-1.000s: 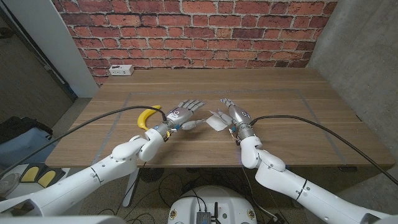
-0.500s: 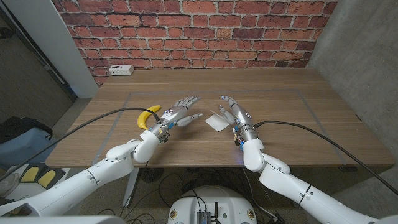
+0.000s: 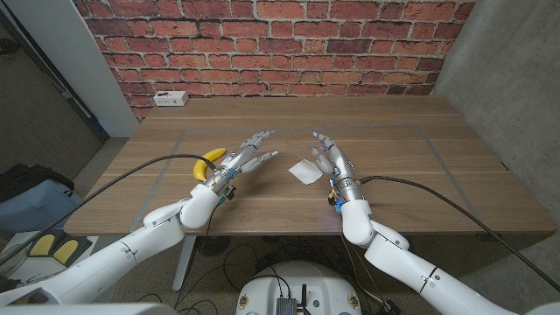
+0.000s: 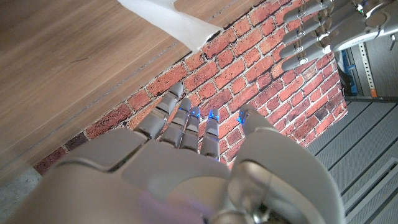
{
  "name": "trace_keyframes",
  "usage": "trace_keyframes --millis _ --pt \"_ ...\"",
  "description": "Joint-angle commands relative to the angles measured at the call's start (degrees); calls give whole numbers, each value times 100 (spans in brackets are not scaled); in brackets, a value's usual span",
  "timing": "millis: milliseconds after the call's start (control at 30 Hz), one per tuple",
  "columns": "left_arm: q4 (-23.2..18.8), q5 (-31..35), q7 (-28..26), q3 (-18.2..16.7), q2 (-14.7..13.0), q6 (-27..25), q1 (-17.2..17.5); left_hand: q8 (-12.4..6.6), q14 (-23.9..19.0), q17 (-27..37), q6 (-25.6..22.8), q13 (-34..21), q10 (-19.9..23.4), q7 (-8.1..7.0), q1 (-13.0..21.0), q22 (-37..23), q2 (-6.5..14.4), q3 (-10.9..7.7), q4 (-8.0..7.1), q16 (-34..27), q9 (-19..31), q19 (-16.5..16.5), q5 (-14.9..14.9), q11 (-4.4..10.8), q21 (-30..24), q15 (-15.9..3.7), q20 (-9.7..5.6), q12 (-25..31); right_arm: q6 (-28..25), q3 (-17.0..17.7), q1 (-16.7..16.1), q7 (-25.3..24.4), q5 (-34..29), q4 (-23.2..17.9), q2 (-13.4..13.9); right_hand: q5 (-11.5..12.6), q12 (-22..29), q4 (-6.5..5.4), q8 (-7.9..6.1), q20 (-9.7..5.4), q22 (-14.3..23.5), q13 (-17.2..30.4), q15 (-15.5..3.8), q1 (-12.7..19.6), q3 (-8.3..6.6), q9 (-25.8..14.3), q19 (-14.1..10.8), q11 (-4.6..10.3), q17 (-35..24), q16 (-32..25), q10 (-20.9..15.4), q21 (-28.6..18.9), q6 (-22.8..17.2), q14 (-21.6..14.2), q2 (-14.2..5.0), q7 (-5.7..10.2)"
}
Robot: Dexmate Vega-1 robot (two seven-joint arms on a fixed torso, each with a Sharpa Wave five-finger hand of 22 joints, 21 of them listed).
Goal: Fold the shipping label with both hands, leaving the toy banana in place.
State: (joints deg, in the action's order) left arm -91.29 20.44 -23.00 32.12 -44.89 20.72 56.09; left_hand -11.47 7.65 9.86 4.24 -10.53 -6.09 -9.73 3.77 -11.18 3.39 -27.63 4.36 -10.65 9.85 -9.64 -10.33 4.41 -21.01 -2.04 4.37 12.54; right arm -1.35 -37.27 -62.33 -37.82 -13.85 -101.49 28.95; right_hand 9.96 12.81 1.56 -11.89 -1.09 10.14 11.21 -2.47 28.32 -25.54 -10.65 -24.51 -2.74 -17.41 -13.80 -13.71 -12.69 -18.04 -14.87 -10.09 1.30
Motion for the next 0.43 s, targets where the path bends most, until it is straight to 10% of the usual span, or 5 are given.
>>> trace_keyframes --millis 33,433 --pt "475 -516 178 -232 20 863 -61 9 -35 7 -26 -6 19 206 74 -6 -1 2 56 -27 14 -278 0 4 -15 -75 -88 23 1075 279 -194 -502 143 320 -223 21 65 -55 -58 44 9 -5 44 -76 -17 -8 -146 -73 28 -38 -165 -51 -137 -155 59 -49" --pt "907 -1189 583 -465 6 1454 24 55 -88 -1 -83 -3 119 424 116 3 1 3 93 -1 9 -74 -6 15 -59 -137 -316 10 1458 437 -493 -1672 -573 535 -657 64 164 37 -165 216 -3 -16 168 -145 -118 6 -590 -279 231 -131 -867 -125 -917 -810 153 -306"
